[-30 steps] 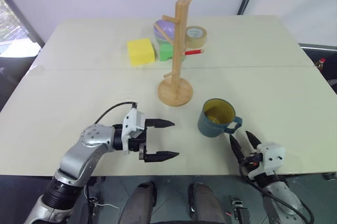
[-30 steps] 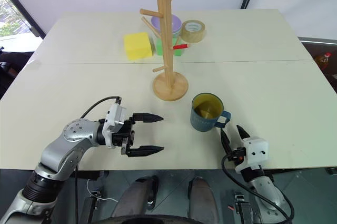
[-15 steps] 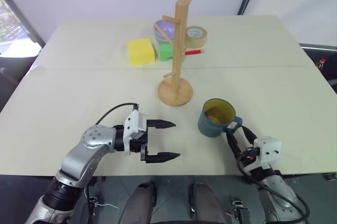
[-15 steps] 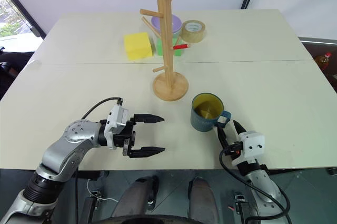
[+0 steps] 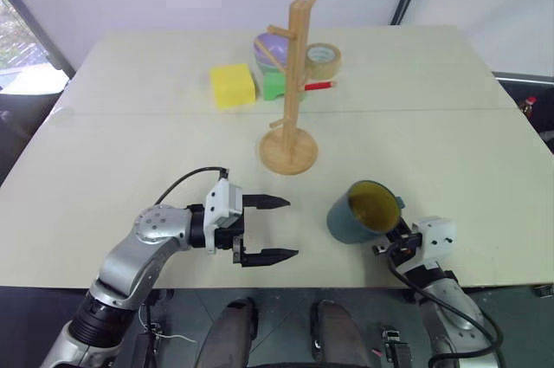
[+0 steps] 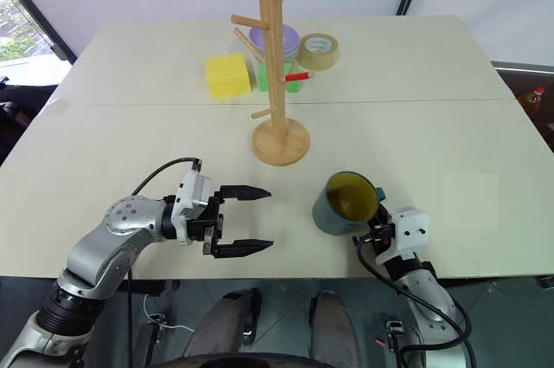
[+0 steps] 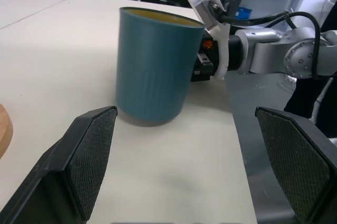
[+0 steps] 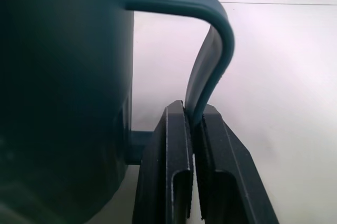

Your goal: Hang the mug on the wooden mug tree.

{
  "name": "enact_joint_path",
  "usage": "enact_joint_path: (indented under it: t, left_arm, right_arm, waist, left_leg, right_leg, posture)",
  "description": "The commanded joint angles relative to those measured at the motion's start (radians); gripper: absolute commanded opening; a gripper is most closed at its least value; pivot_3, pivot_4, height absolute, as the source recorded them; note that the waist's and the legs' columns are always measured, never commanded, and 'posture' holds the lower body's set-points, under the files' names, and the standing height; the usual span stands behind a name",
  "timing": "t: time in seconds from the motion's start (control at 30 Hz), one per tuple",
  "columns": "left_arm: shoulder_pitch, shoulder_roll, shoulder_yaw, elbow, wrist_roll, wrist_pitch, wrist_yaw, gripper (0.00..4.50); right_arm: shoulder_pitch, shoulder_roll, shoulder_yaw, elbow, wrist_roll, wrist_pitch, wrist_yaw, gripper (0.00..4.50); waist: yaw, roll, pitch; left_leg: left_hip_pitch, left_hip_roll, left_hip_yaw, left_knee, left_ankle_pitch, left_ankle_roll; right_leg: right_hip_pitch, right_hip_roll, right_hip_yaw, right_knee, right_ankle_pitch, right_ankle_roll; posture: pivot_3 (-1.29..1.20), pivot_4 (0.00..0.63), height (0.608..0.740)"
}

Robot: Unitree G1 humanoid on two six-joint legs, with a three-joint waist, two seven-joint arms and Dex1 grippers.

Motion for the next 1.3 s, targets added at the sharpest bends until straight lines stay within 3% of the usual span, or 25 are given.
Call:
enact_joint_path:
  t: [0.03,0.2,0.33,0.5,0.63,0.83,1.3]
  left_arm:
    - [-0.012,0.009,0.027,-0.027,-0.015,-0.001,0.006,4.50]
    - [-0.038,0.017,0.123,0.064,-0.022,-0.012,0.037,4.50]
    - [-0.050,0.050,0.177,0.146,0.000,-0.047,0.024,4.50]
    - [-0.073,0.056,0.215,0.186,-0.004,-0.070,0.025,4.50]
    - [-0.086,0.035,0.246,0.151,-0.055,-0.042,0.050,4.50]
    - [-0.077,0.039,0.273,0.059,-0.126,0.028,0.091,4.50]
    - [-0.104,0.040,0.282,0.029,-0.147,0.050,0.123,4.50]
  right_arm:
    - [-0.022,-0.049,-0.003,-0.085,-0.004,0.006,0.027,0.02]
    - [-0.166,-0.285,-0.025,-0.197,0.023,0.133,0.169,0.02]
    - [-0.414,-0.502,-0.044,-0.220,0.111,0.307,0.295,0.02]
    - [-0.732,-0.647,0.028,-0.099,0.123,0.406,0.435,0.02]
    - [-0.924,-0.659,0.114,0.027,0.087,0.422,0.512,0.02]
    - [-1.089,-0.619,0.203,0.184,0.011,0.392,0.561,0.02]
    - [-1.294,-0.517,0.298,0.448,-0.113,0.335,0.635,0.02]
  waist:
    - [-0.002,0.000,0.000]
    - [-0.008,0.001,0.000]
    - [-0.014,0.000,0.000]
    - [-0.014,0.000,0.000]
    - [-0.019,-0.001,0.000]
    - [-0.023,-0.001,0.001]
    - [-0.024,-0.001,0.001]
  left_leg:
    - [0.000,0.000,0.000,0.000,0.000,0.000]
    - [0.000,0.000,0.001,0.003,0.000,0.000]
    - [0.000,0.001,0.001,0.006,0.001,0.001]
    - [-0.001,0.002,0.001,0.007,0.001,0.002]
    - [-0.002,0.001,0.001,0.006,0.001,0.003]
    - [-0.003,0.001,0.002,0.005,0.000,0.003]
    - [-0.003,-0.001,0.003,0.006,0.000,0.003]
  right_leg:
    - [0.000,0.000,0.000,0.000,0.000,0.000]
    - [0.000,0.000,0.000,0.000,0.002,0.000]
    - [0.001,0.003,0.000,0.001,0.004,-0.001]
    - [0.002,0.003,-0.001,-0.001,0.005,-0.001]
    - [0.002,0.001,-0.001,-0.003,0.006,0.002]
    - [0.001,0.000,0.000,-0.004,0.008,0.004]
    - [0.000,0.001,0.000,-0.003,0.009,0.005]
  posture:
    - [0.00,0.150,0.740]
    - [0.00,0.150,0.740]
    - [0.00,0.150,0.740]
    - [0.00,0.150,0.740]
    - [0.00,0.150,0.740]
    - [0.00,0.150,0.740]
    - [0.00,0.150,0.740]
